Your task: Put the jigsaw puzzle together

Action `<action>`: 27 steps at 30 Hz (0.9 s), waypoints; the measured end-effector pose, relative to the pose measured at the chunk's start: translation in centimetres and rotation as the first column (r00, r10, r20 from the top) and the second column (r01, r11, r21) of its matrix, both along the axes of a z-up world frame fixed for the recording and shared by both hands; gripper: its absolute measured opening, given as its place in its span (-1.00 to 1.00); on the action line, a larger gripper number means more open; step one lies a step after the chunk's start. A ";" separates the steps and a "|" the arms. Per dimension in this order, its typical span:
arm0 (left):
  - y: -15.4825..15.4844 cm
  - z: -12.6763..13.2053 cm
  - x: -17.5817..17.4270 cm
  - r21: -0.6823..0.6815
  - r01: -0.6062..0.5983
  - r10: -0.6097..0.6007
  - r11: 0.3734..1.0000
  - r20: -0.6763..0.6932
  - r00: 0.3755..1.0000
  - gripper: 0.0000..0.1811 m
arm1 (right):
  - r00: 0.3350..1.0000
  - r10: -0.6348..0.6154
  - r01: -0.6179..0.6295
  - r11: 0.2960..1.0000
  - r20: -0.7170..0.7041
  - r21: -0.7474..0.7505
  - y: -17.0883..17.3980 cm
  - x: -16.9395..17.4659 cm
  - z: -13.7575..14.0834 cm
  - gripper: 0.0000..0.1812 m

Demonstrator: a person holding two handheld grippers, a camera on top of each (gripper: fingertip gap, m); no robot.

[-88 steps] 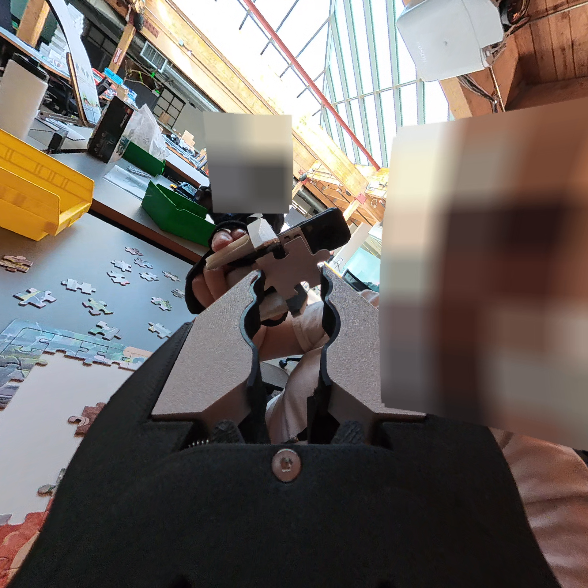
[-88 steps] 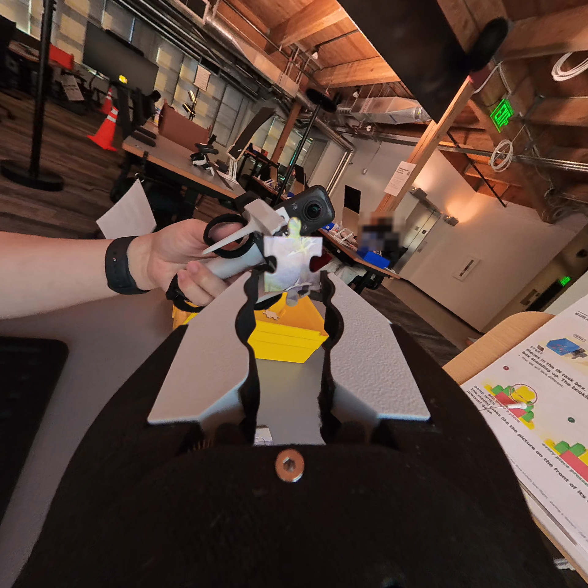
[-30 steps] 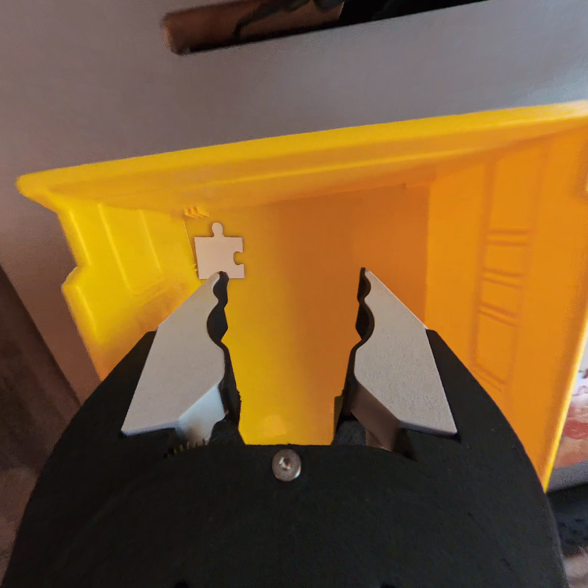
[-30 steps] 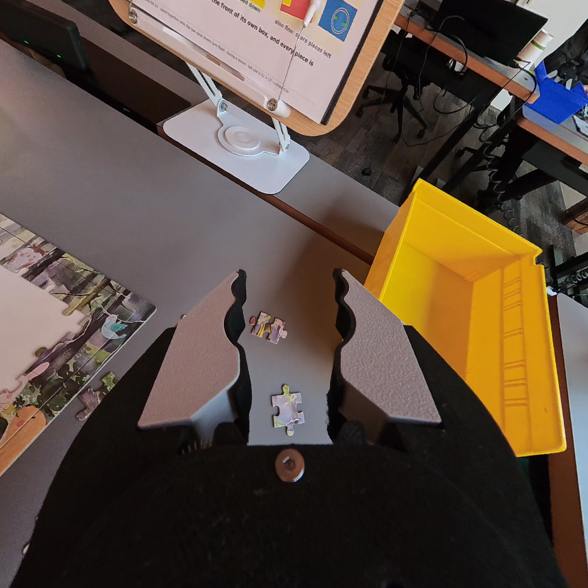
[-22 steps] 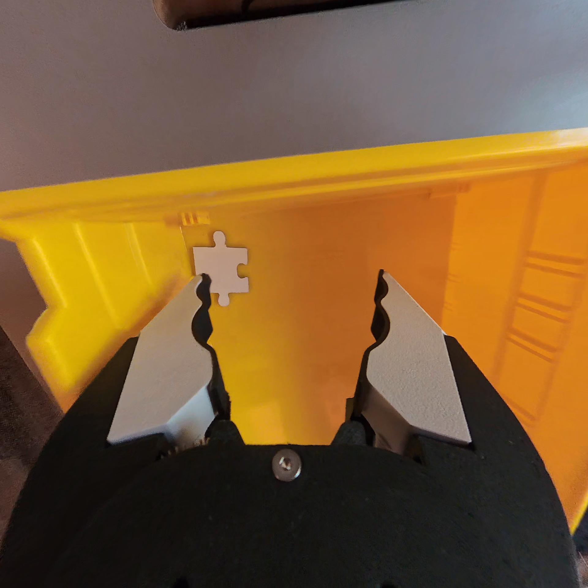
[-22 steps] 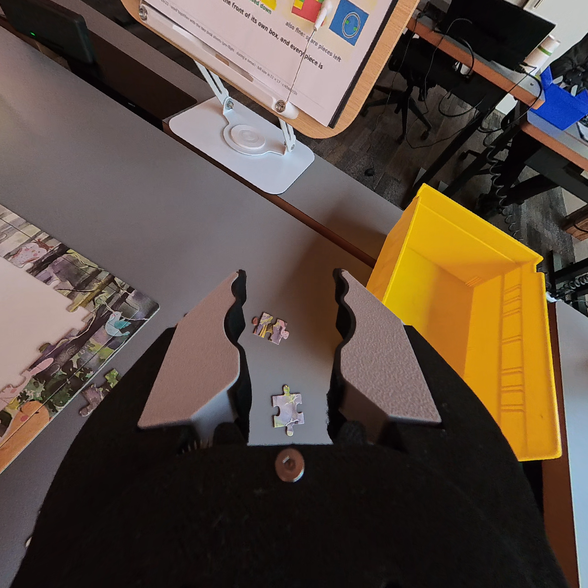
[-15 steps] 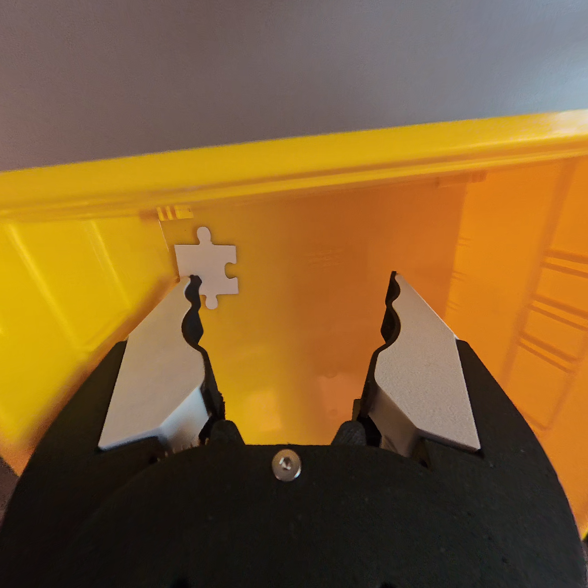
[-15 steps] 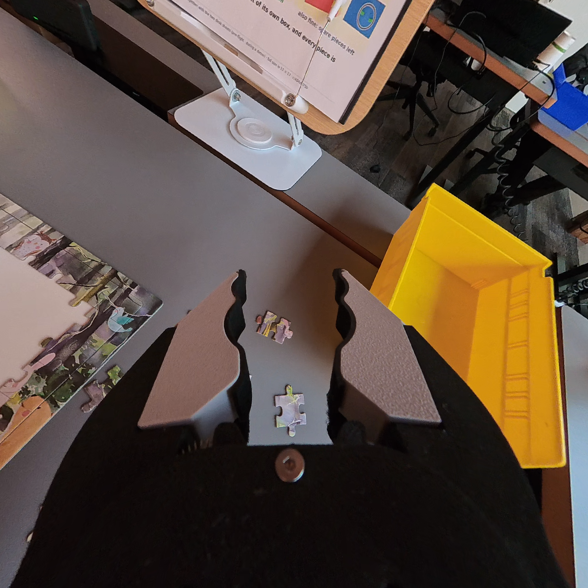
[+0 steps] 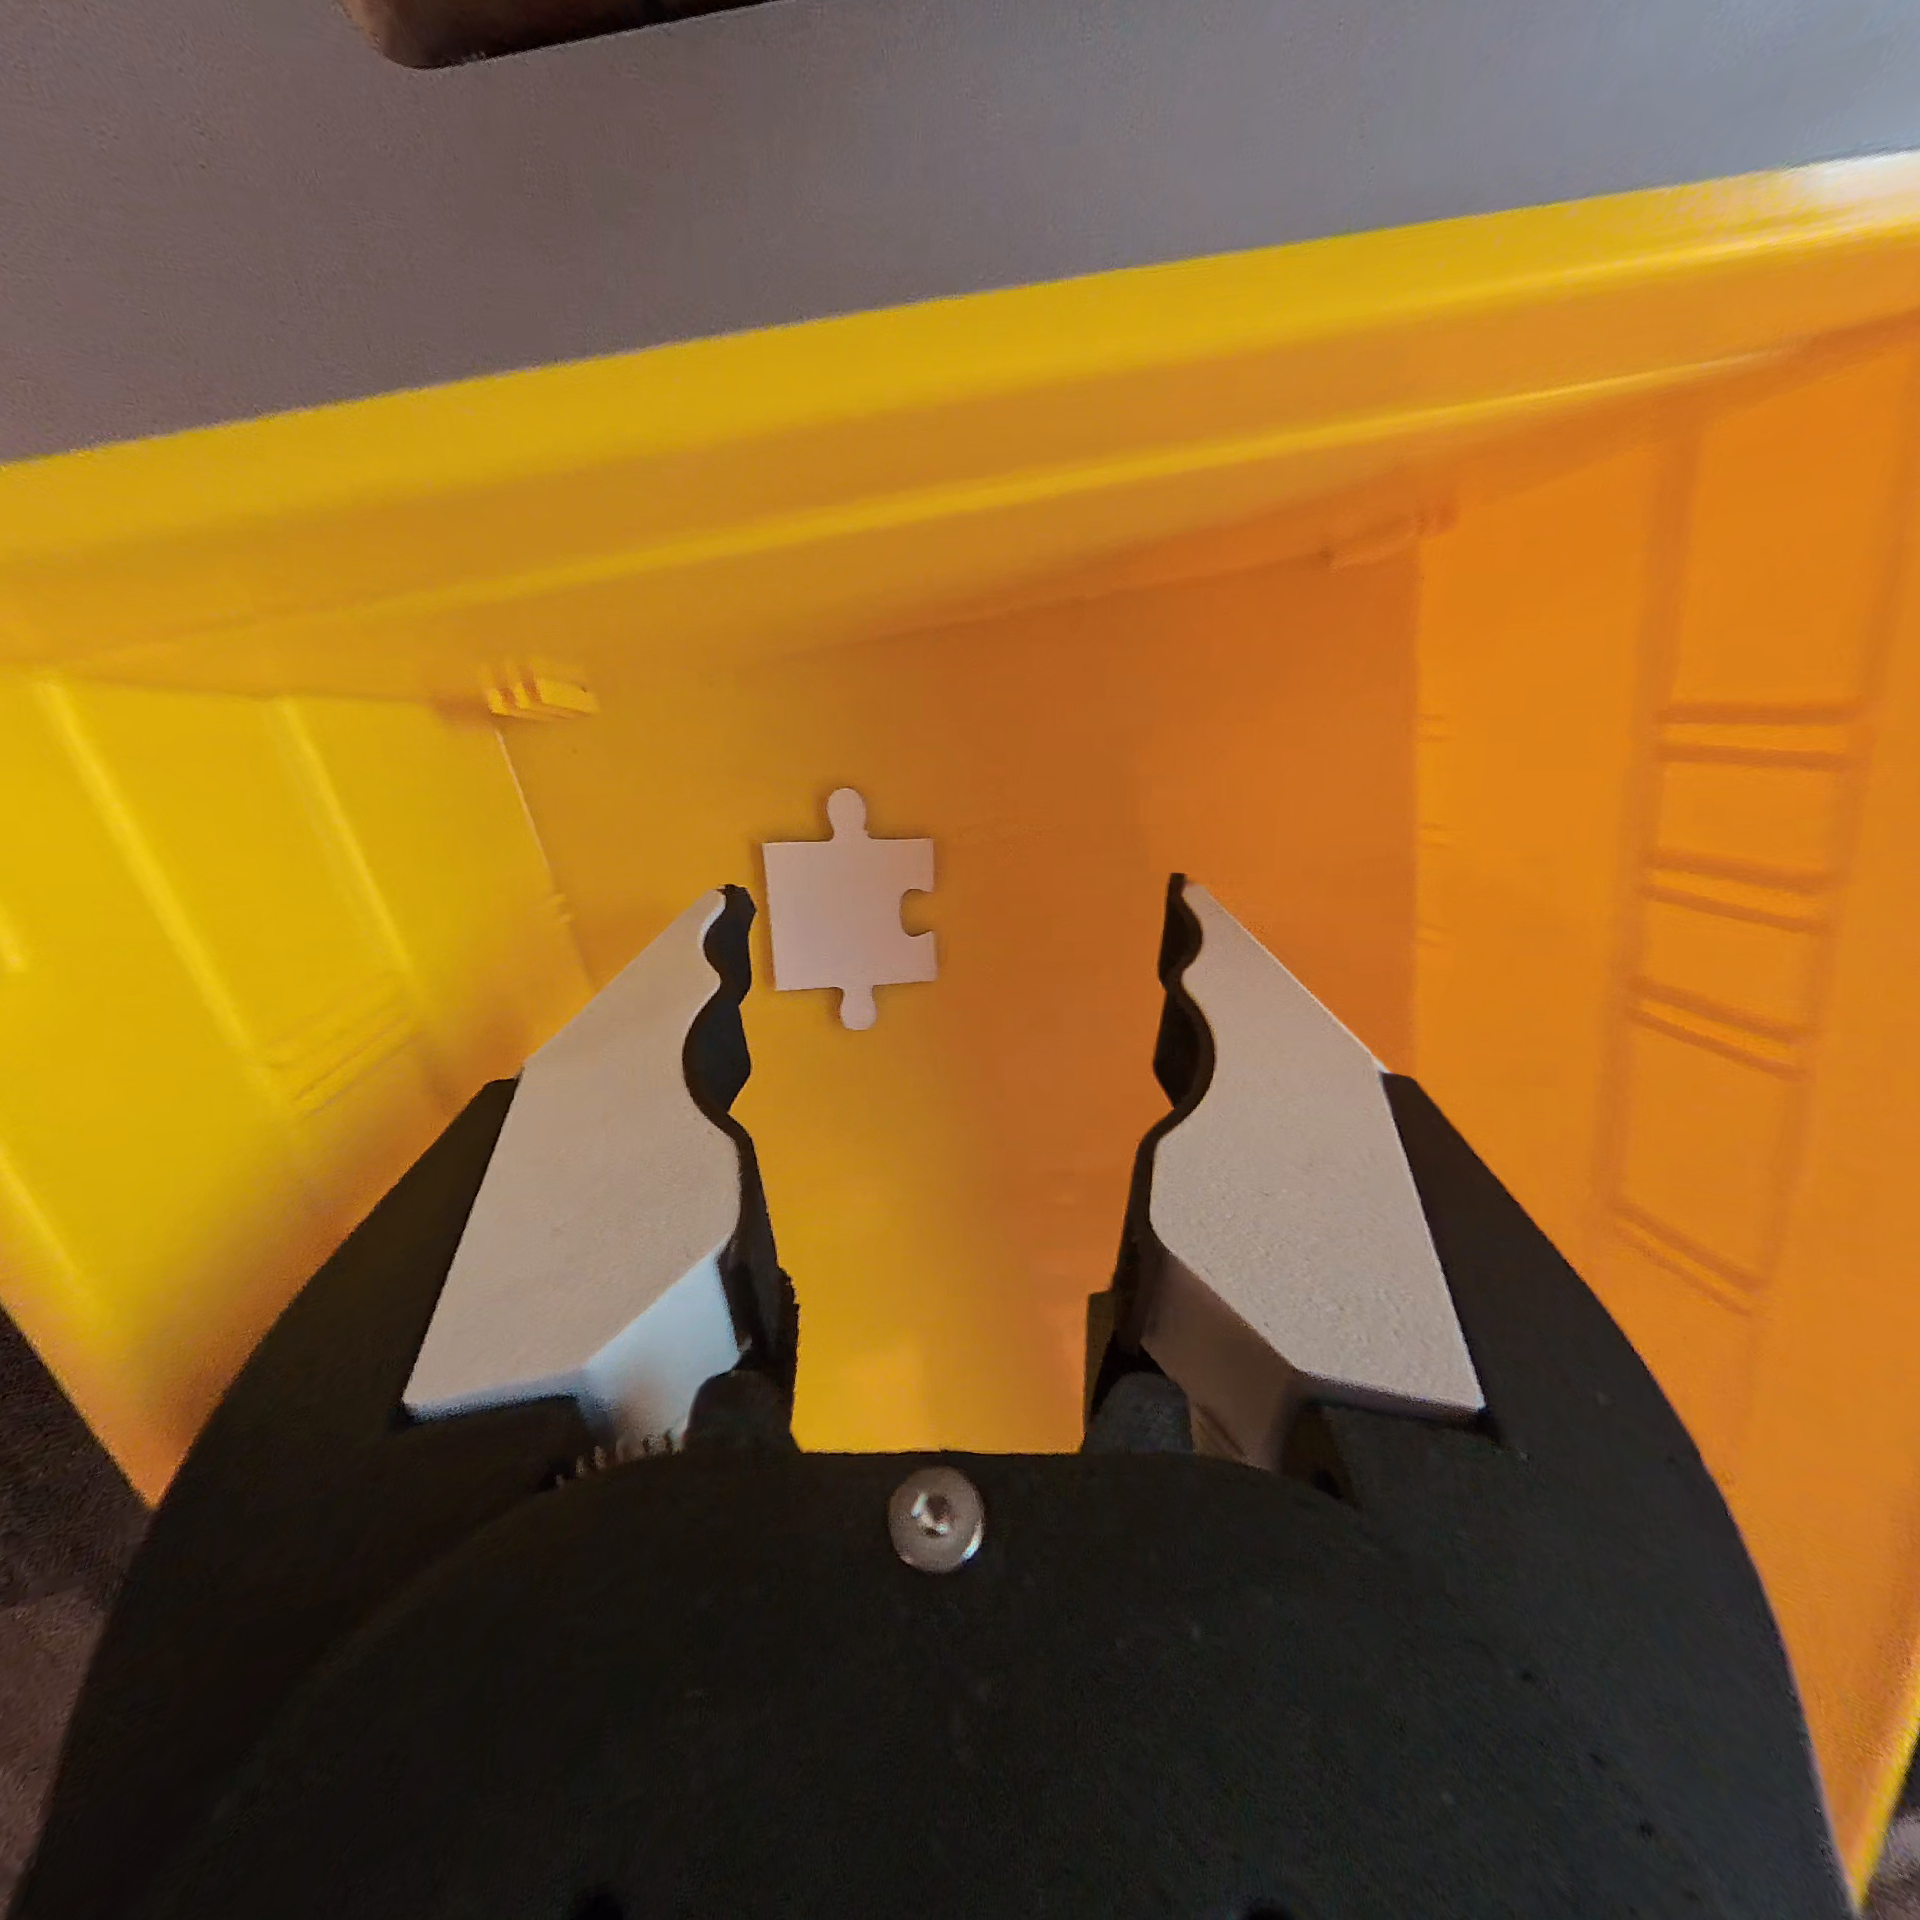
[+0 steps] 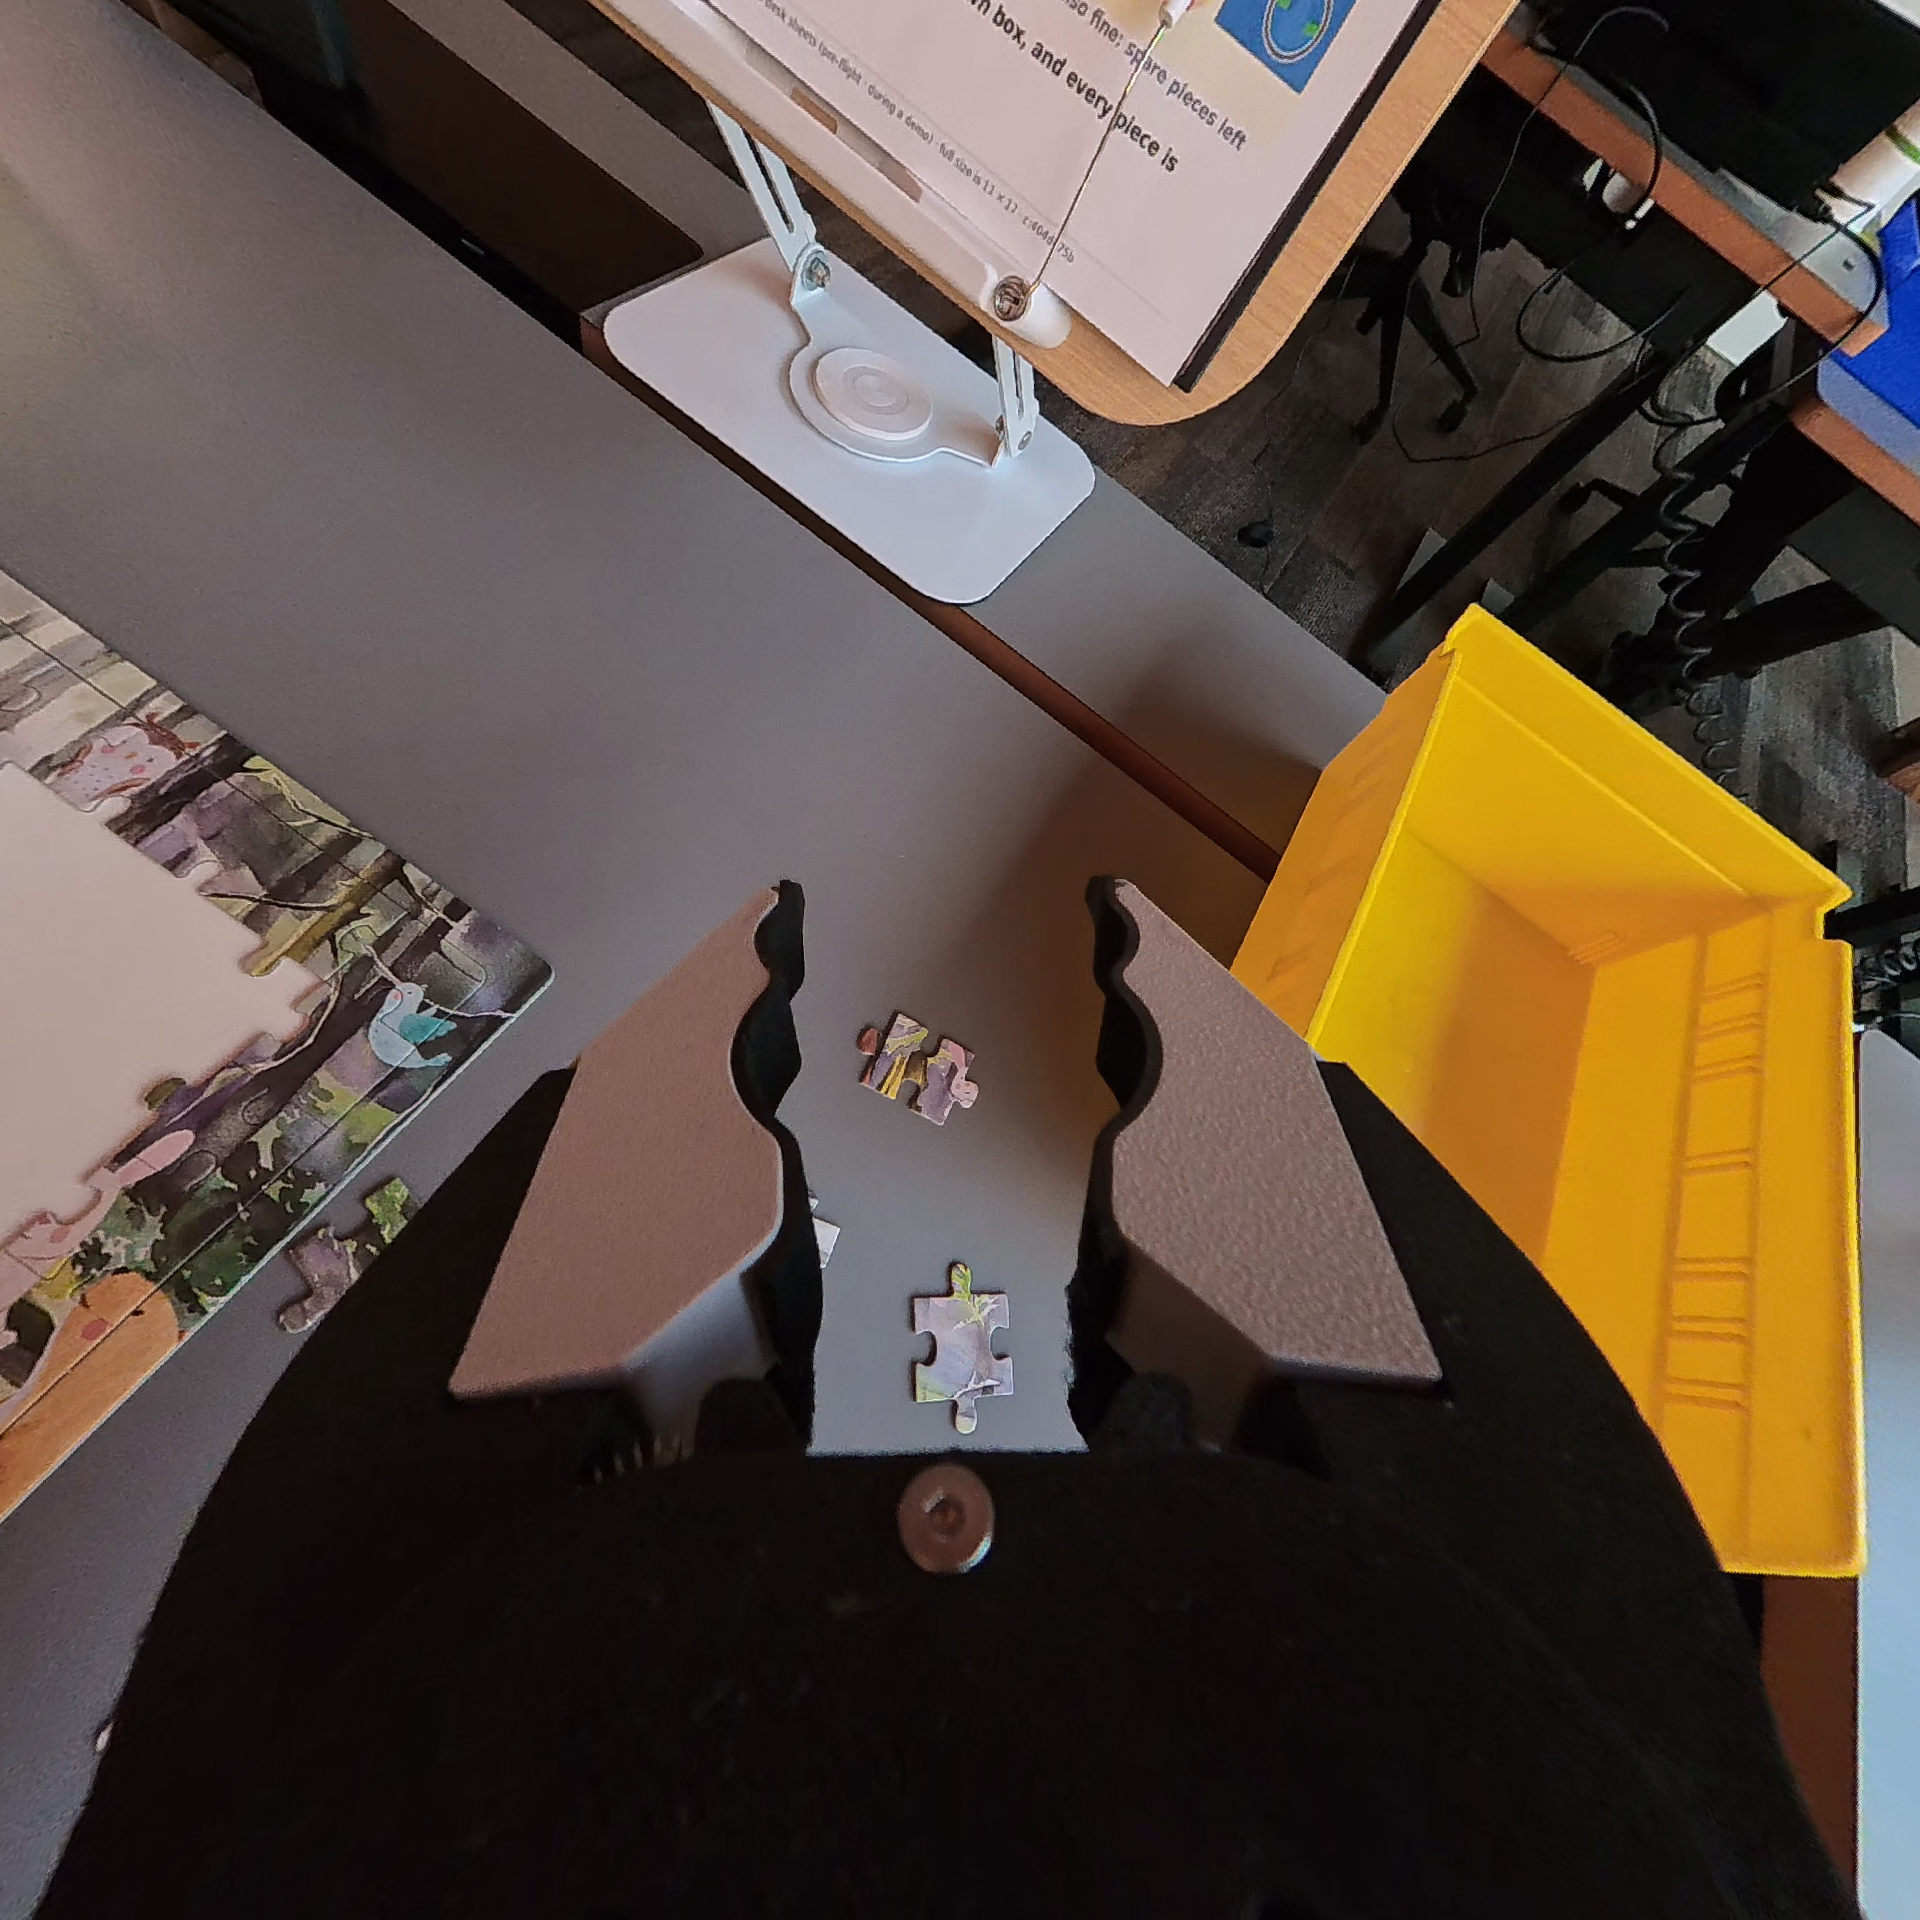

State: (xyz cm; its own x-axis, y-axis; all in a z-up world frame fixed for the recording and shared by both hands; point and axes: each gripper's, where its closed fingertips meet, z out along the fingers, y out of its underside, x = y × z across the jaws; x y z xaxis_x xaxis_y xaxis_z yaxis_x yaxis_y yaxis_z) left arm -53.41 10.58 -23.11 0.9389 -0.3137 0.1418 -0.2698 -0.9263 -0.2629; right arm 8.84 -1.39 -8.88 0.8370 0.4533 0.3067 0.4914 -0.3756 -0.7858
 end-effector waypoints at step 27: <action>-1.0 3.3 -2.0 0.158 0.041 -0.027 0.987 -0.085 0.996 -1.00 | 0.994 0.105 -0.106 0.993 0.019 0.055 -0.4 -3.3 1.6 -0.40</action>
